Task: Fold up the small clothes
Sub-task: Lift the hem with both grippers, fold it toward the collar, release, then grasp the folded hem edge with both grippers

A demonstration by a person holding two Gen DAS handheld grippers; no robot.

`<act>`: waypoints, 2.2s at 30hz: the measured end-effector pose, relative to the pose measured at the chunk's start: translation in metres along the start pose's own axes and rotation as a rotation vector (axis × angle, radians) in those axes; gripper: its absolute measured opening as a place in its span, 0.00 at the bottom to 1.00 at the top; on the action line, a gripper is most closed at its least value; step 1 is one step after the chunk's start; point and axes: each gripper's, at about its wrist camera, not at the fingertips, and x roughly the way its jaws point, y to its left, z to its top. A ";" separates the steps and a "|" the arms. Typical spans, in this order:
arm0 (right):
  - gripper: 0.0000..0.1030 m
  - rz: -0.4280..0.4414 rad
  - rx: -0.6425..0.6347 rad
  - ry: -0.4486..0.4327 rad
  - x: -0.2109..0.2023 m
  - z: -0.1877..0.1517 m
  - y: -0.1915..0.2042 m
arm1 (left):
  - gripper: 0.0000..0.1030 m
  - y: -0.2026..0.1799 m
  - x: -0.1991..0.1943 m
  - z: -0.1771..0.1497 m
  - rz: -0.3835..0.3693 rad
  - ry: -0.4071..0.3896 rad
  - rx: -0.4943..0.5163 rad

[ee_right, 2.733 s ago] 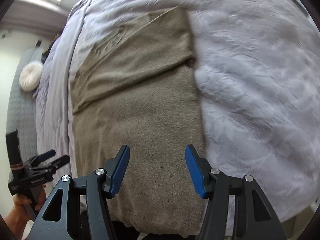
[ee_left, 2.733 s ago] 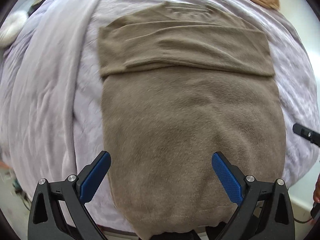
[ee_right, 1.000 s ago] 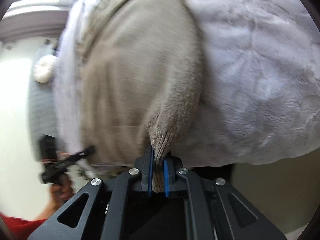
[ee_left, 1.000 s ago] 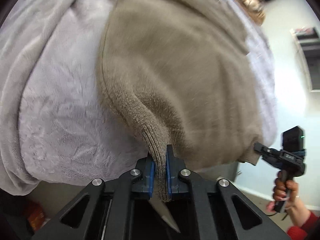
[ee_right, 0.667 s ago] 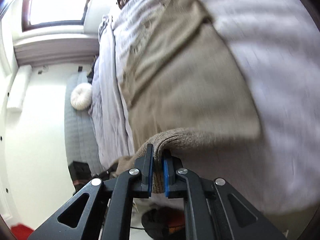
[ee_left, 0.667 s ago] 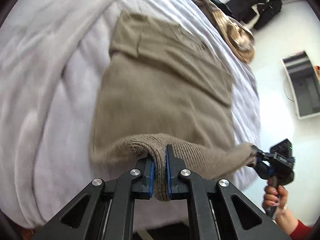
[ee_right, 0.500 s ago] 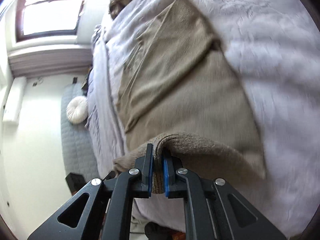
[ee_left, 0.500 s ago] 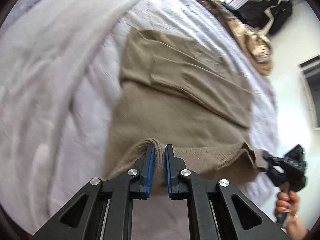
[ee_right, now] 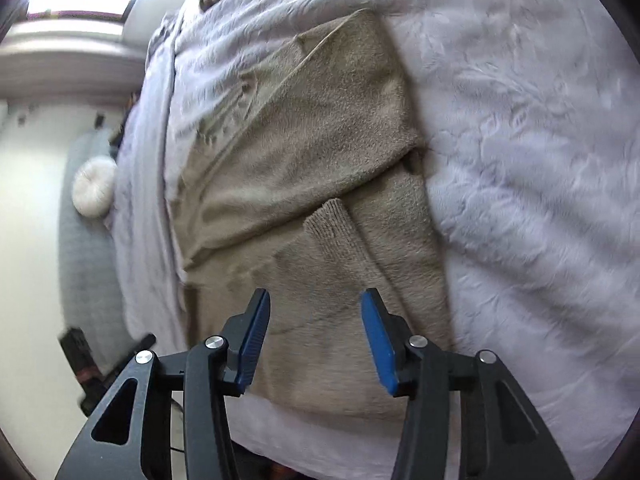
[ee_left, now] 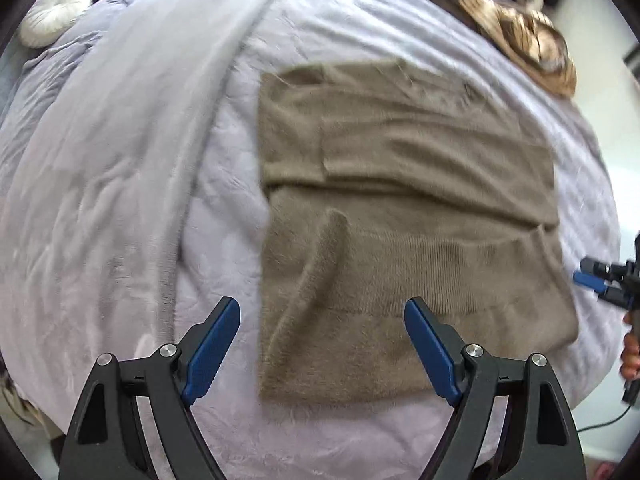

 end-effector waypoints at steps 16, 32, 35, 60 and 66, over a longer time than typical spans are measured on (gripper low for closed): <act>0.51 -0.292 -0.232 0.031 0.042 0.011 0.024 | 0.82 -0.013 0.078 0.027 -0.063 0.155 0.168; 0.12 -0.421 -0.434 -0.068 0.018 -0.029 0.075 | 0.07 0.005 0.004 0.029 -0.233 -0.010 0.188; 0.12 -0.430 -0.473 -0.142 -0.008 -0.026 0.094 | 0.07 0.002 -0.028 0.042 -0.241 -0.092 0.195; 0.13 -0.468 -0.432 -0.178 0.089 0.166 0.081 | 0.10 0.003 0.127 0.203 0.028 -0.147 0.130; 0.17 -0.490 -0.297 -0.220 0.069 0.175 0.067 | 0.30 0.030 0.108 0.206 0.180 -0.184 0.081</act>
